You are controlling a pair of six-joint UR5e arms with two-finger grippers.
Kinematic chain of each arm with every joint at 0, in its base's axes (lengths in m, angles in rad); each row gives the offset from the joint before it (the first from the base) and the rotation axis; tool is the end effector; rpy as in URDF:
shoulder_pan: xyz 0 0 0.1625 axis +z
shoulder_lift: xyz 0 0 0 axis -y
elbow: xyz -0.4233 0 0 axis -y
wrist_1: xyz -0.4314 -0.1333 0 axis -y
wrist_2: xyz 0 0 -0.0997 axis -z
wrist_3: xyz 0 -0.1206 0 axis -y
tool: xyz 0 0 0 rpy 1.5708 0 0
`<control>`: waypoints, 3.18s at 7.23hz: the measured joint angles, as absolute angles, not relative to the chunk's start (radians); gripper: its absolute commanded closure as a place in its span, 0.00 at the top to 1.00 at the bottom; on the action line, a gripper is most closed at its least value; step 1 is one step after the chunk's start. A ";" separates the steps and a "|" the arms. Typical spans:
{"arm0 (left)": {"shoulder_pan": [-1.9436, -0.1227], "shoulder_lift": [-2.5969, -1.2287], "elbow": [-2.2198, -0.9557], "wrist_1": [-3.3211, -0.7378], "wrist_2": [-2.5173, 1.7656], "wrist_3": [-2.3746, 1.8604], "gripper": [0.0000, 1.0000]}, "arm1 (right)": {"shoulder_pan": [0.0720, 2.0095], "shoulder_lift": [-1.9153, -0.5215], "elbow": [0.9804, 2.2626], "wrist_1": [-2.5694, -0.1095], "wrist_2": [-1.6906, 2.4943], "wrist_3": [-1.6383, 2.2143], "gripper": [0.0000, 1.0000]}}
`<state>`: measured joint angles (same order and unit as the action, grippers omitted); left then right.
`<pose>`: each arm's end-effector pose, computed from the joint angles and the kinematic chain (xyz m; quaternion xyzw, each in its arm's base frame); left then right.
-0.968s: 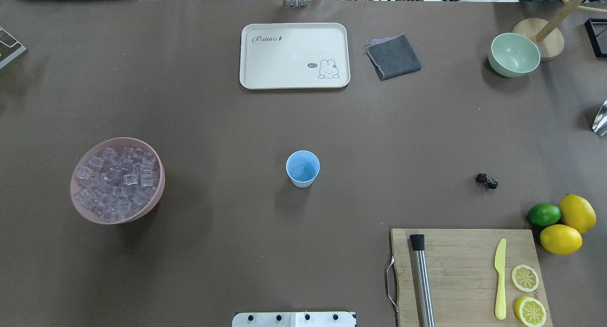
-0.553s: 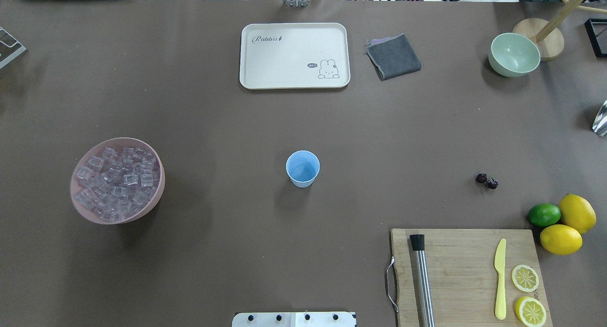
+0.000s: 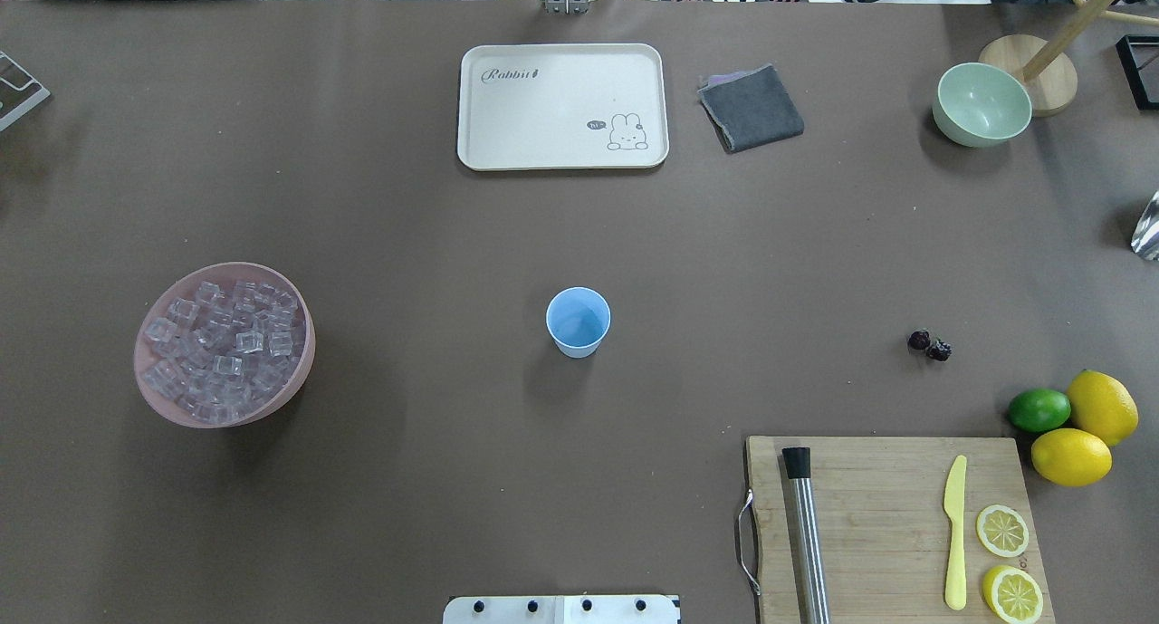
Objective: Put ice and cherries in cup
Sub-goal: 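Move the left gripper over the pink bowl of ice cubes, then lower the left gripper and grasp an ice cube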
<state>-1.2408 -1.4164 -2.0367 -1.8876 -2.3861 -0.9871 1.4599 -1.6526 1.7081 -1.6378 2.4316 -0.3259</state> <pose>0.1108 -0.4639 0.4568 -0.0064 0.4718 -0.1658 0.8660 -0.0132 -0.4965 0.6402 0.0396 -0.4154 -0.1946 0.8877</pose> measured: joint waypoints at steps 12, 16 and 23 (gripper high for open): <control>-0.760 -1.507 -2.061 -1.882 -1.892 -1.950 0.92 | 1.456 -1.655 1.706 -1.638 2.431 -0.313 1.00; -0.697 -1.544 -2.058 -1.786 -1.783 -2.069 0.85 | 1.456 -1.660 1.706 -1.639 2.433 -0.313 1.00; -0.651 -1.541 -2.039 -1.764 -1.727 -2.110 0.47 | 1.456 -1.672 1.703 -1.640 2.433 -0.313 1.00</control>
<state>-0.6514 -1.5413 -2.0389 -1.7638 -1.7266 -2.1097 1.4558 -1.6716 1.7030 -1.6398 2.4333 -0.3129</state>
